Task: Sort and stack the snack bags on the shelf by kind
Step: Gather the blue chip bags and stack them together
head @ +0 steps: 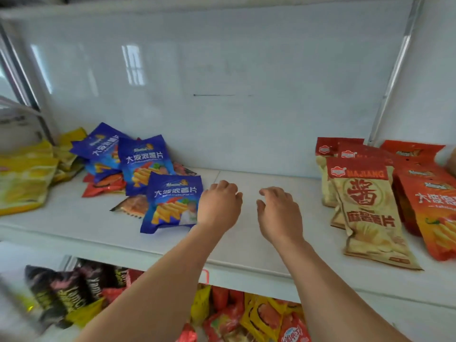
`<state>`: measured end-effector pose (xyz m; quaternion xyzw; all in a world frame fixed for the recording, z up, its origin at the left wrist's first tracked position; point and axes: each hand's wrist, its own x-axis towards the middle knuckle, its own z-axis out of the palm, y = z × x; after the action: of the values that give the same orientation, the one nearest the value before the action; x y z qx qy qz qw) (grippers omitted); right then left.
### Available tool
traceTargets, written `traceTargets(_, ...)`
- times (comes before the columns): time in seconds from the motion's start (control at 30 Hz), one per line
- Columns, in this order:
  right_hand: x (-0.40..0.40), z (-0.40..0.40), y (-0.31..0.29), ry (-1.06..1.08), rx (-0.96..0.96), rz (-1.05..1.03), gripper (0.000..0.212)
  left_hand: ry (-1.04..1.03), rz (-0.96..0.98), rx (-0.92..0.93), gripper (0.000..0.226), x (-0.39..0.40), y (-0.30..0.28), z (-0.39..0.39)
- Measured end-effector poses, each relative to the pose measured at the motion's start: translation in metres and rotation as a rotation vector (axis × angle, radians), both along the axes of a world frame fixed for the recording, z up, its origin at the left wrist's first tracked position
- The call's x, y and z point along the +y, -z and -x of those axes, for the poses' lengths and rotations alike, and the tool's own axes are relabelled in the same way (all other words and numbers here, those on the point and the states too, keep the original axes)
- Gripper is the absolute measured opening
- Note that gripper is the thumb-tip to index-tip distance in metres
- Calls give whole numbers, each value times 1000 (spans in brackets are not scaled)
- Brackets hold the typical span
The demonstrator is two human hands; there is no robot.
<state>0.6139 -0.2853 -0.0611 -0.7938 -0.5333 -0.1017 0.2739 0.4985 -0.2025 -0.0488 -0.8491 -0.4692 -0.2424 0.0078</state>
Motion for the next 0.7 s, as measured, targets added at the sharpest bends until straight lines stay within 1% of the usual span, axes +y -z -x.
traceTargets(0.1,33,54,0,-34,94,78,38,-46,4,-48,35,26,-1,55)
traceTargets(0.17,55,85,0,-52,231,102,40,-122,40,-87,36,44,-2,88)
traceTargets(0.23,77,109,-2,-45,375,124,43,-232,84,-74,46,60,-2,116)
traceTargets(0.3,94,128,-3,-26,485,155,46,-322,193,-28,63,75,1,136)
traceTargets(0.37,108,143,-3,-15,562,147,49,-353,330,-44,75,90,5,148)
traceTargets(0.43,119,151,-2,-13,644,107,49,-355,387,-110,78,101,8,155)
traceTargets(0.47,125,152,0,-15,683,83,49,-354,389,-169,78,106,9,158)
traceTargets(0.53,134,154,-1,-13,754,46,49,-365,419,-354,82,116,7,165)
traceTargets(0.6,145,156,2,-36,845,5,47,-387,544,-642,84,130,3,171)
traceTargets(0.67,159,160,5,-70,916,-25,43,-385,718,-961,72,141,-1,178)
traceTargets(0.7,165,162,4,-84,928,-28,41,-377,784,-1058,62,146,-3,182)
